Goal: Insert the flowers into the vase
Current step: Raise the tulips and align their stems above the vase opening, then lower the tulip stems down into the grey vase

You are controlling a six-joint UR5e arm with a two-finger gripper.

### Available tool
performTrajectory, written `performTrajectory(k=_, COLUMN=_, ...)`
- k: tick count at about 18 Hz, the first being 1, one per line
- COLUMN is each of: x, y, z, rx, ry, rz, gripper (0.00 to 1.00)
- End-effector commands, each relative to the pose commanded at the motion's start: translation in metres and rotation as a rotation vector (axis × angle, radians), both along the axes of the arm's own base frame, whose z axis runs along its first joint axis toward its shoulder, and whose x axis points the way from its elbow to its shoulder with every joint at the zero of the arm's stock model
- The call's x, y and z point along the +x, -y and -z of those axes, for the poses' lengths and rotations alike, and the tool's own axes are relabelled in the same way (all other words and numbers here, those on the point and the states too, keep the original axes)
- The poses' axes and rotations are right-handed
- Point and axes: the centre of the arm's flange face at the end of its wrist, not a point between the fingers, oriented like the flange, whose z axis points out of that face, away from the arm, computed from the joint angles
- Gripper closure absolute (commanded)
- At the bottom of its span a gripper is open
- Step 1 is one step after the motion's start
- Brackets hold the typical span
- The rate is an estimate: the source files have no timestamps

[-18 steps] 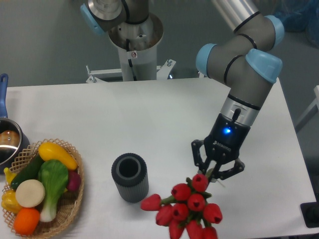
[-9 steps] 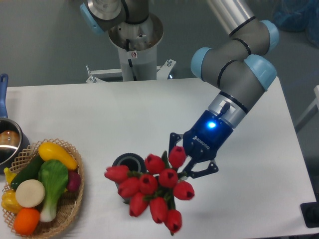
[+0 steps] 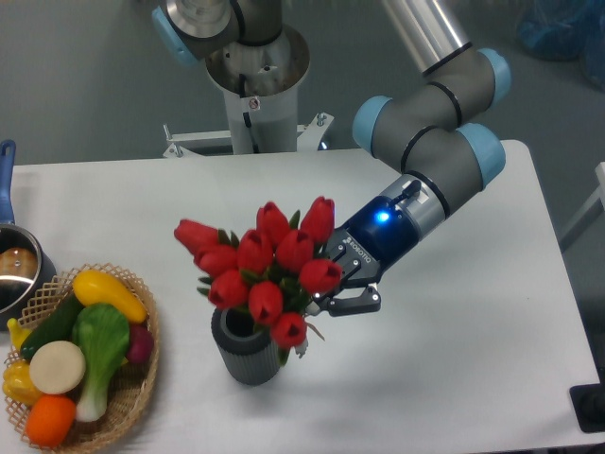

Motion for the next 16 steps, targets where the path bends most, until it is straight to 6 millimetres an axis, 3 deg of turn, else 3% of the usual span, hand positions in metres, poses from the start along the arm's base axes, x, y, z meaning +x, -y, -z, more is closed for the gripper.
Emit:
performTrajectory(k=6, x=0.022, y=0.012, z=-0.014, rx=0.041, ry=0.025, rz=0.01, gripper=0.81)
performTrajectory(k=9, x=0.039, y=0.016, z=-0.012, rx=0.036, ry=0.036, rz=0.017, gripper=0.81)
performTrajectory(k=16, x=0.053, y=0.017, z=-0.001, rx=0.028, ry=0.051, rz=0.027, gripper=0.81)
